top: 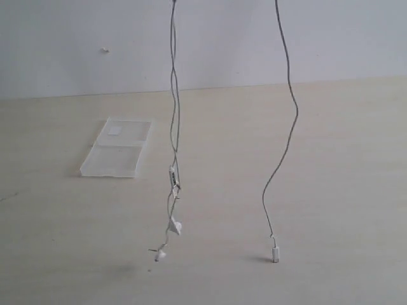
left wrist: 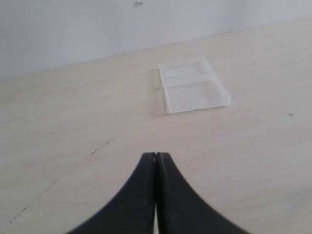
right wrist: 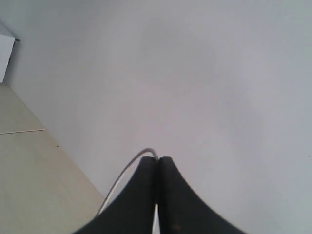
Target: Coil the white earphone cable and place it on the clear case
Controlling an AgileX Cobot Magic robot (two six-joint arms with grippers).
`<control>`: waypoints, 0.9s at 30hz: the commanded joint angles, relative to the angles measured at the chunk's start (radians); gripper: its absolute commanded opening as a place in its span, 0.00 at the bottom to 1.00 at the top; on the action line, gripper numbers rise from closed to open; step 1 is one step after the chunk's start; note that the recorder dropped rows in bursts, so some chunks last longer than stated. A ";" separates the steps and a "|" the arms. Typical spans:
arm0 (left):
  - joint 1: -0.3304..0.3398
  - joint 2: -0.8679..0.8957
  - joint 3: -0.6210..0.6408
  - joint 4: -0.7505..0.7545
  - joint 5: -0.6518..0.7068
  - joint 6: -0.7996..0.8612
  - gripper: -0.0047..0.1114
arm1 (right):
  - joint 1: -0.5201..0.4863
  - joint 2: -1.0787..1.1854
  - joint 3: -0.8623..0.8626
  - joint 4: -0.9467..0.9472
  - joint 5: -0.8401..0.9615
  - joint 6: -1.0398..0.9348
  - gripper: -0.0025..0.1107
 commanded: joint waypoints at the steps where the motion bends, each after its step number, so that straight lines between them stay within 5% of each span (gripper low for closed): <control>1: 0.002 -0.006 -0.001 -0.001 -0.004 -0.004 0.04 | 0.001 0.001 -0.008 0.007 -0.006 -0.007 0.02; 27: 0.002 -0.006 -0.001 -0.001 -0.004 -0.004 0.04 | 0.001 -0.001 -0.008 -0.004 -0.167 -0.001 0.02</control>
